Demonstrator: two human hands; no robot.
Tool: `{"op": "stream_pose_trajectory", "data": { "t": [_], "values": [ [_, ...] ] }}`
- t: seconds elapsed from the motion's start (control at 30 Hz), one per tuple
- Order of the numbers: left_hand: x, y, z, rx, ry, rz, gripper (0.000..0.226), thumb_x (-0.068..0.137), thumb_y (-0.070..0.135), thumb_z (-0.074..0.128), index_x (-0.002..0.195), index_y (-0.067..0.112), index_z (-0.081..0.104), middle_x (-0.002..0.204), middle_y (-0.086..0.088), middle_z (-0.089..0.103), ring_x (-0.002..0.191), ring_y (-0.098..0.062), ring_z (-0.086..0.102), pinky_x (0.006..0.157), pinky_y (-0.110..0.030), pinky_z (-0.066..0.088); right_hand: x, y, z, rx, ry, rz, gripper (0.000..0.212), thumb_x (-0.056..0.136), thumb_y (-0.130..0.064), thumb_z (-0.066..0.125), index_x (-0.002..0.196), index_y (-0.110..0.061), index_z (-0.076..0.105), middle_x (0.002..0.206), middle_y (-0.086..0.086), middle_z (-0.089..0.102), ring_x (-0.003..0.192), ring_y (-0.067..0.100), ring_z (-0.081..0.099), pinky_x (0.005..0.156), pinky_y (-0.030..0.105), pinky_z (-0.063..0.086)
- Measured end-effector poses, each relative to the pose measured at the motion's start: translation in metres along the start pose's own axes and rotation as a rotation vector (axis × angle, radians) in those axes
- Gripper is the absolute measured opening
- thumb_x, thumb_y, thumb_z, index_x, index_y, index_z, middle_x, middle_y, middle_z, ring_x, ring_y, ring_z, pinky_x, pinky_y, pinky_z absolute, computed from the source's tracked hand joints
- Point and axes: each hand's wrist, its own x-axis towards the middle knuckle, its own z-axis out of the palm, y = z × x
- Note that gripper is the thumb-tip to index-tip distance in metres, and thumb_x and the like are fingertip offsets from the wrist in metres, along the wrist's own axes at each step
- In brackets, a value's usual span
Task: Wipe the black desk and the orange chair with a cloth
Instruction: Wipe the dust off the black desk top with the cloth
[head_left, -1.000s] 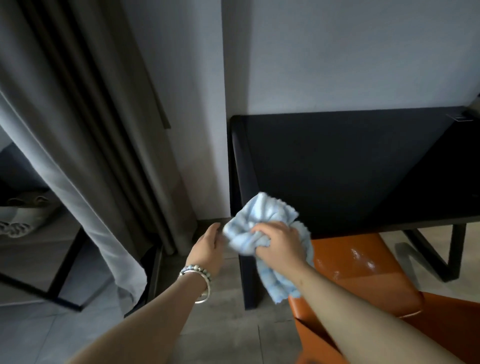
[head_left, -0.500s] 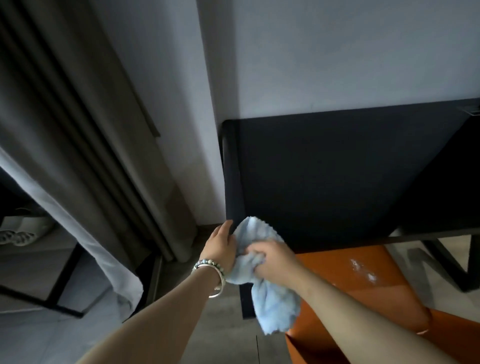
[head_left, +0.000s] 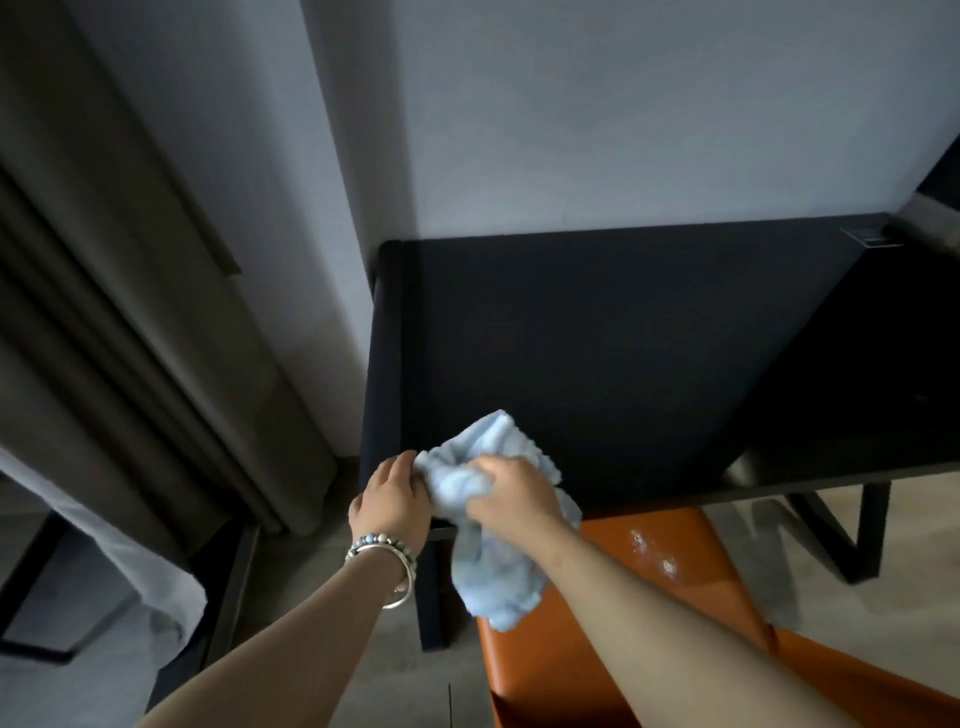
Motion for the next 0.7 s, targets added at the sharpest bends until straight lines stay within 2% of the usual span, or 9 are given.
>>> {"op": "stream_pose_trajectory", "data": {
  "t": [0.03,0.1,0.13,0.23,0.33,0.43,0.53,0.6,0.7],
  "values": [
    [0.002,0.004,0.001,0.015,-0.001,-0.004,0.043,0.097,0.028,0.034,0.14,0.028,0.036,0.147,0.009,0.035,0.135,-0.014,0.033,0.11,-0.039,0.02,0.007,0.01,-0.012,0.079,0.166,0.08,0.045,0.079,-0.057,0.032,0.084,-0.02,0.057,0.092,0.001,0.059,0.096,0.023,0.059,0.079,0.035,0.045],
    [0.005,0.012,0.004,0.102,-0.056,0.004,0.046,0.098,0.036,0.034,0.143,0.031,0.029,0.15,0.011,0.028,0.141,-0.013,0.022,0.111,-0.046,0.016,0.019,0.048,-0.03,-0.027,0.464,0.123,0.027,0.08,-0.045,0.038,0.074,-0.023,0.052,0.091,-0.002,0.059,0.098,0.024,0.058,0.082,0.041,0.046],
    [0.006,0.015,0.006,0.16,-0.098,0.004,0.048,0.098,0.04,0.032,0.144,0.032,0.025,0.153,0.012,0.022,0.143,-0.013,0.014,0.111,-0.049,0.014,0.024,0.07,-0.035,-0.121,0.455,0.155,0.018,0.083,-0.038,0.041,0.085,-0.026,0.055,0.104,-0.002,0.058,0.108,0.024,0.053,0.087,0.045,0.044],
    [0.006,0.021,0.014,0.336,-0.164,-0.007,0.05,0.098,0.042,0.029,0.146,0.034,0.019,0.156,0.014,0.01,0.145,-0.015,-0.002,0.112,-0.055,0.011,0.024,0.11,-0.033,-0.376,0.27,0.215,0.035,0.084,-0.044,0.044,0.118,-0.035,0.042,0.133,-0.008,0.039,0.125,0.02,0.033,0.092,0.045,0.036],
    [0.005,0.023,0.016,0.366,-0.112,-0.012,0.046,0.098,0.038,0.028,0.145,0.035,0.024,0.155,0.015,0.014,0.145,-0.015,0.002,0.111,-0.055,0.015,0.012,0.092,-0.006,-0.44,0.301,-0.061,0.024,0.076,-0.039,0.057,0.099,-0.034,0.053,0.109,-0.013,0.052,0.106,0.019,0.049,0.073,0.041,0.04],
    [0.006,0.029,0.018,0.35,-0.081,-0.032,0.043,0.098,0.037,0.027,0.14,0.037,0.032,0.153,0.014,0.02,0.144,-0.013,0.007,0.11,-0.055,0.015,0.01,0.066,-0.004,-0.268,0.291,-0.345,0.007,0.074,-0.026,0.057,0.07,-0.027,0.052,0.071,-0.011,0.054,0.073,0.015,0.056,0.061,0.03,0.032],
    [0.011,0.046,0.024,0.402,-0.125,0.075,0.043,0.098,0.04,0.026,0.141,0.037,0.031,0.155,0.012,0.014,0.145,-0.014,0.001,0.111,-0.061,0.008,0.02,0.074,-0.037,-0.002,0.465,-0.221,0.015,0.081,-0.027,0.05,0.068,-0.021,0.052,0.066,-0.009,0.055,0.067,0.014,0.055,0.061,0.031,0.041],
    [0.014,0.06,0.031,0.43,-0.196,0.138,0.048,0.097,0.046,0.025,0.145,0.039,0.019,0.157,0.011,0.002,0.145,-0.019,-0.007,0.11,-0.063,0.005,0.034,0.106,-0.072,-0.054,0.591,0.001,0.018,0.086,-0.034,0.046,0.091,-0.025,0.062,0.094,-0.004,0.063,0.095,0.021,0.058,0.082,0.041,0.047],
    [0.017,0.077,0.042,0.438,-0.295,0.151,0.058,0.094,0.055,0.027,0.146,0.044,0.002,0.157,0.01,-0.01,0.144,-0.026,-0.014,0.108,-0.067,0.004,0.044,0.168,-0.113,-0.165,0.333,0.408,0.054,0.089,-0.04,0.049,0.14,-0.029,0.036,0.147,0.004,0.03,0.135,0.03,0.025,0.106,0.054,0.024]
  ]
}}
